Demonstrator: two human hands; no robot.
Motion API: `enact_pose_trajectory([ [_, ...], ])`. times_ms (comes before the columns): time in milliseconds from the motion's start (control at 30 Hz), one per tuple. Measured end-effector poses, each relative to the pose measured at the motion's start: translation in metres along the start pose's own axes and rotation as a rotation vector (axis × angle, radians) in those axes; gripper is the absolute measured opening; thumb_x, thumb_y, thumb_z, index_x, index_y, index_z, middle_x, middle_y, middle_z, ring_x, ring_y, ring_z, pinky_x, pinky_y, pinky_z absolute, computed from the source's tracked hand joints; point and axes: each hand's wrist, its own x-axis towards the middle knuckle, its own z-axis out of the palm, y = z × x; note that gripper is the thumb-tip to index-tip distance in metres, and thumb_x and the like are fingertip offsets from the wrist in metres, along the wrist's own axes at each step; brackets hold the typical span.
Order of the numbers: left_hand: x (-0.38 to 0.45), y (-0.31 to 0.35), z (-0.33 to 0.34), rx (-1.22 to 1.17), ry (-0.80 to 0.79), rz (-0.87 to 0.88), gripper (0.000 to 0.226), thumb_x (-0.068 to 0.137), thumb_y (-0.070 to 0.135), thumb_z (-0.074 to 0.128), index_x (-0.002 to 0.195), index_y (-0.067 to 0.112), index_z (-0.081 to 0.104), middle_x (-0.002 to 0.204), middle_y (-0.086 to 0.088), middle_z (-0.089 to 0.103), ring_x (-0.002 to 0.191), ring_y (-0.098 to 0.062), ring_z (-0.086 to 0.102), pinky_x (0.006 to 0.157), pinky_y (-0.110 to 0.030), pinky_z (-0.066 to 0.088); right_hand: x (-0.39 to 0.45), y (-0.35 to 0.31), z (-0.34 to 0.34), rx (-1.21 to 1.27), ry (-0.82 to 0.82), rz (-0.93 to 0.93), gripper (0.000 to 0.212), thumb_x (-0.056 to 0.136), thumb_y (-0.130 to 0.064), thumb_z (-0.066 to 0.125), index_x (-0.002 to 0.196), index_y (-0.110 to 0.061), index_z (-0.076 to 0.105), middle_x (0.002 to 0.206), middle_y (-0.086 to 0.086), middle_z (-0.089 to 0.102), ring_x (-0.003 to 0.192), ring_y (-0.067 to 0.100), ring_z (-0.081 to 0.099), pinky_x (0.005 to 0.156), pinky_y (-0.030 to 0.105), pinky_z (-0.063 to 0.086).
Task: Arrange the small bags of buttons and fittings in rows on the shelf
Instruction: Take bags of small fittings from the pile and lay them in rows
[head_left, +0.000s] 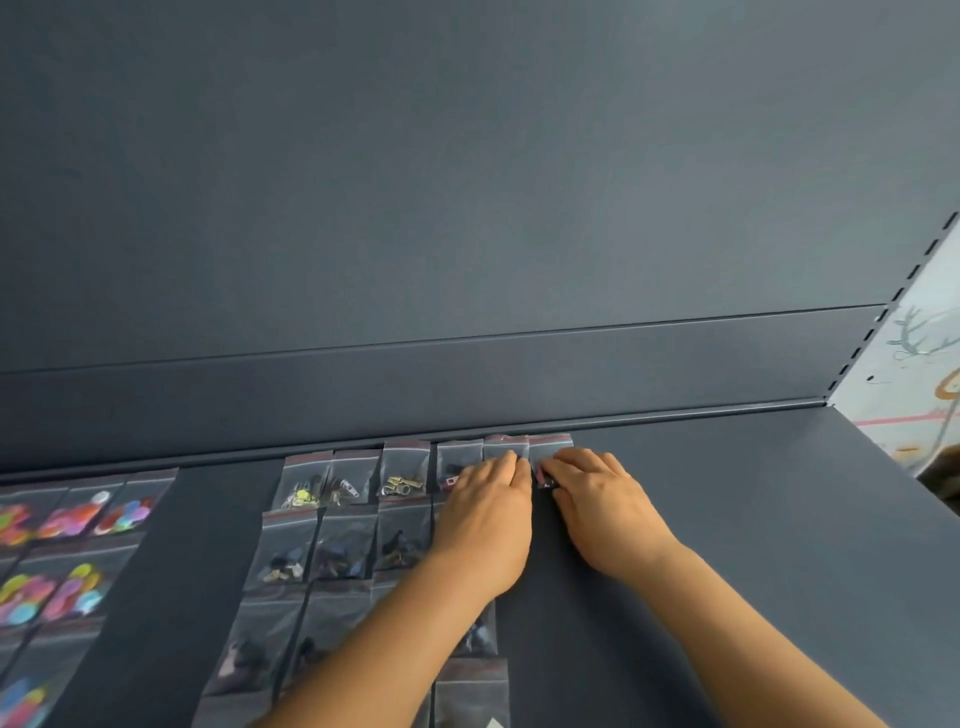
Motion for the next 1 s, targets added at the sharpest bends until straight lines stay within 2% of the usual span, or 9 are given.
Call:
enact_pose_trajectory([
  [367,0.006,0.005,0.003,0.035,-0.021,-0.049,0.059,0.096,0.013,0.047,0.148,0.008,0.02,0.153,-0.007,0.023,0.138,-0.026,0.025,0.115,-0.035,0.016,0.002,-0.005,0.0,-0.077,-0.01,0.025,0.032,0.1,-0.032,0.032,0.128,-0.026,0.046,0.136,-0.008,0.042,0.124,0.018,0.038,0.098,0.027,0.034],
  [633,0.005,0.005,-0.001,0.013,-0.029,-0.05,0.053,0.095,0.014,0.047,0.144,0.01,0.028,0.147,-0.006,0.03,0.133,-0.026,0.031,0.112,-0.035,0.021,0.001,-0.005,-0.003,-0.093,-0.023,0.015,0.031,0.1,-0.032,0.031,0.126,-0.027,0.049,0.133,-0.008,0.044,0.121,0.018,0.04,0.097,0.027,0.034],
  [767,0.001,0.001,-0.005,-0.008,0.001,-0.051,0.054,0.098,0.02,0.044,0.147,0.011,0.023,0.152,-0.005,0.026,0.137,-0.025,0.028,0.114,-0.036,0.02,0.0,-0.009,-0.006,-0.08,0.009,0.025,0.034,0.101,-0.033,0.031,0.126,-0.022,0.05,0.137,-0.006,0.045,0.123,0.02,0.041,0.097,0.028,0.034],
  [867,-0.01,-0.009,-0.014,-0.03,0.039,-0.078,0.057,0.099,0.028,0.043,0.149,0.014,0.02,0.156,-0.005,0.02,0.141,-0.025,0.022,0.116,-0.037,0.017,-0.001,-0.021,-0.011,-0.071,0.022,0.01,0.039,0.099,-0.034,0.036,0.134,-0.019,0.044,0.143,-0.004,0.04,0.128,0.021,0.037,0.101,0.03,0.032],
  [1000,-0.038,-0.03,-0.025,-0.077,0.102,-0.152,0.061,0.098,0.036,0.043,0.15,0.019,0.015,0.157,-0.001,0.018,0.144,-0.022,0.017,0.118,-0.037,0.012,-0.006,-0.05,-0.016,-0.049,0.017,-0.036,0.055,0.095,-0.043,0.042,0.145,-0.024,0.028,0.146,-0.004,0.035,0.133,0.021,0.031,0.108,0.031,0.028],
])
